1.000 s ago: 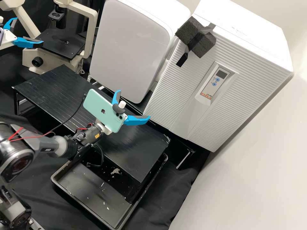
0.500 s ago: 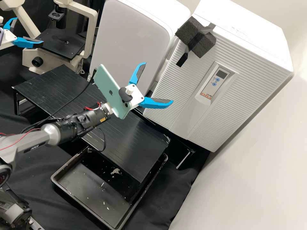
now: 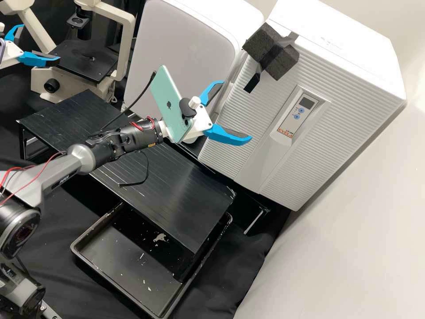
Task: Open the incubator door
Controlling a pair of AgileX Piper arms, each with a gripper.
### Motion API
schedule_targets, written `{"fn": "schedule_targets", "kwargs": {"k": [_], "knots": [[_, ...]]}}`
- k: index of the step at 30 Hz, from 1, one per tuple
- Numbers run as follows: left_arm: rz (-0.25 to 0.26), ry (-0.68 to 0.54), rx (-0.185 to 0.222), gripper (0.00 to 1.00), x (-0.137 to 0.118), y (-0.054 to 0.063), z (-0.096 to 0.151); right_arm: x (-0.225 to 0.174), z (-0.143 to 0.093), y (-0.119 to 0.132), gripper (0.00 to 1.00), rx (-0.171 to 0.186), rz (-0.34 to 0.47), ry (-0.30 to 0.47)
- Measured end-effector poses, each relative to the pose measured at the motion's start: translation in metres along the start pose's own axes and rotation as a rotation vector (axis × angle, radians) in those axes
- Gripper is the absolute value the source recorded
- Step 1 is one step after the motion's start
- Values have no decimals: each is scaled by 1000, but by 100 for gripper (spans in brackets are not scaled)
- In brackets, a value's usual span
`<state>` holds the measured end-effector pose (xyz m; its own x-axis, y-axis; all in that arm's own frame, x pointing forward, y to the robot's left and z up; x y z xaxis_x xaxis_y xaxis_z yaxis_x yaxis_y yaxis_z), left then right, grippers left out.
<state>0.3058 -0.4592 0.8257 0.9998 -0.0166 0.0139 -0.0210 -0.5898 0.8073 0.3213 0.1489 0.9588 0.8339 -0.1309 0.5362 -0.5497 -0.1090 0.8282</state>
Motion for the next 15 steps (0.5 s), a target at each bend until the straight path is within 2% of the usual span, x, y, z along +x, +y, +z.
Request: {"fn": "schedule_targets", "kwargs": {"k": [3,8,15], "knots": [[0,0,0,100,0,0,0,5,1,-6,100,1,-1,-26],[0,0,0,100,0,0,0,11,4,-14,100,-37,-10,-34],[0,0,0,100,0,0,0,14,5,-18,100,-37,-12,-40]]}}
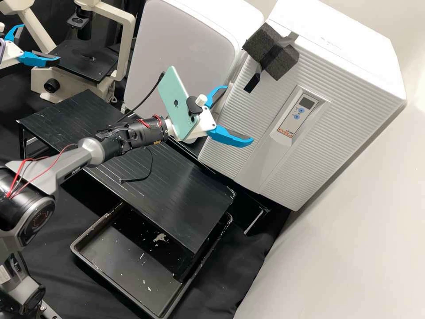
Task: Open the incubator door
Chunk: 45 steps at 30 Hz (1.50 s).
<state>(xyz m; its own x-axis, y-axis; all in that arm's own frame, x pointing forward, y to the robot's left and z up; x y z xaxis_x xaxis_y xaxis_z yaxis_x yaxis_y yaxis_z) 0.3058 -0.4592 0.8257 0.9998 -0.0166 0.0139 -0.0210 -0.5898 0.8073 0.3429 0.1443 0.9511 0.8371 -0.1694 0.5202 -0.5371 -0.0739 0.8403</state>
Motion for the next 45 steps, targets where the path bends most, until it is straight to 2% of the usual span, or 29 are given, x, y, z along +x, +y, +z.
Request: {"fn": "schedule_targets", "kwargs": {"k": [10,11,15,24,28,40,45], "knots": [[0,0,0,100,0,0,0,2,4,-3,100,-3,-1,-32],[0,0,0,100,0,0,0,2,3,-3,0,-4,0,-31],[0,0,0,100,0,0,0,3,3,-2,0,6,2,-40],[0,0,0,100,0,0,0,4,5,-5,0,4,8,-50],[0,0,0,100,0,0,0,4,5,-5,0,-12,6,-51],[0,0,0,100,0,0,0,2,3,-8,0,-6,-3,-50],[0,0,0,100,0,0,0,2,3,-8,0,-14,-9,-49]]}}
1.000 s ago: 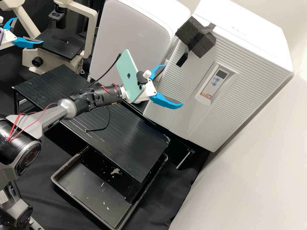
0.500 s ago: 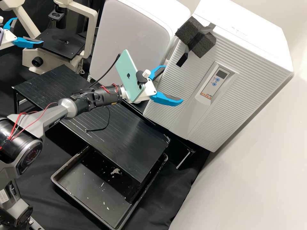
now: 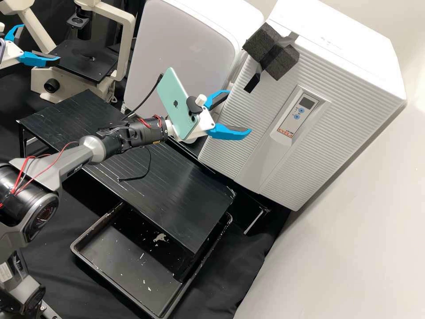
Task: Open the incubator door
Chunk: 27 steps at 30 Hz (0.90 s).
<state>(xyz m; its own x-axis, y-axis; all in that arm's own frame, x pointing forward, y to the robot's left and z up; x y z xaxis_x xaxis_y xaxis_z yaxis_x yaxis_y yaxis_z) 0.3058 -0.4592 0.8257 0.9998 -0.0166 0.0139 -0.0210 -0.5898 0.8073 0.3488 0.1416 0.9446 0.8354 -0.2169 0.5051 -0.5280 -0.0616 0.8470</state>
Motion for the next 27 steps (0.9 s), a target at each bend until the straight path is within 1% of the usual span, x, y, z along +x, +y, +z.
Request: {"fn": "schedule_targets", "kwargs": {"k": [5,17,23,27], "knots": [[0,0,0,100,0,0,0,0,0,-1,0,-15,-11,1],[0,0,0,100,0,0,0,0,-1,-3,0,-26,-34,13],[0,0,0,100,0,0,0,0,-2,-3,0,-26,-42,15],[0,0,0,100,0,0,0,-1,0,-4,0,-33,-46,14]]}}
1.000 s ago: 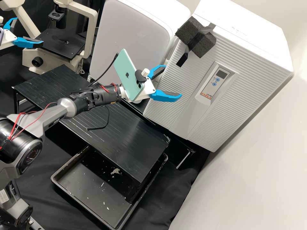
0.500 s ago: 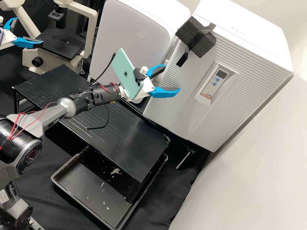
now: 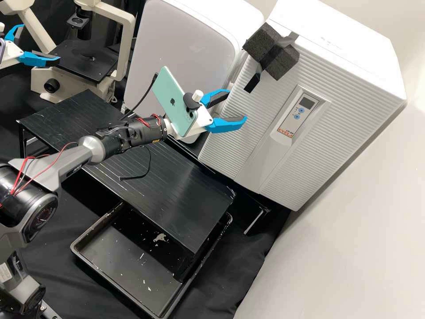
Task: Open the incubator door
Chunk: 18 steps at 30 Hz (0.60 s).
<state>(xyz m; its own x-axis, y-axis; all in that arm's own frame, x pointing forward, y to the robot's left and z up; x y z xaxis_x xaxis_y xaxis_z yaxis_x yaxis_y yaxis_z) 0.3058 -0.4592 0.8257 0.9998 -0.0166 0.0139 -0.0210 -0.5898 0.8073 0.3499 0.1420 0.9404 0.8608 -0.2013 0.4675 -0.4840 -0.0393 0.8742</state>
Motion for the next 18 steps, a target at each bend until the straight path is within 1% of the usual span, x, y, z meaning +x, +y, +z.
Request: {"fn": "schedule_targets", "kwargs": {"k": [6,8,11,15,18], "knots": [[0,0,0,100,0,0,0,0,0,0,0,-1,0,2],[0,0,0,100,0,0,0,-2,1,0,0,-10,-5,4],[0,0,0,100,0,0,0,-3,5,5,0,-14,-6,-2],[0,0,0,100,0,0,0,-5,8,8,0,-35,-24,8],[0,0,0,100,0,0,0,-9,11,15,0,-24,-22,9]]}}
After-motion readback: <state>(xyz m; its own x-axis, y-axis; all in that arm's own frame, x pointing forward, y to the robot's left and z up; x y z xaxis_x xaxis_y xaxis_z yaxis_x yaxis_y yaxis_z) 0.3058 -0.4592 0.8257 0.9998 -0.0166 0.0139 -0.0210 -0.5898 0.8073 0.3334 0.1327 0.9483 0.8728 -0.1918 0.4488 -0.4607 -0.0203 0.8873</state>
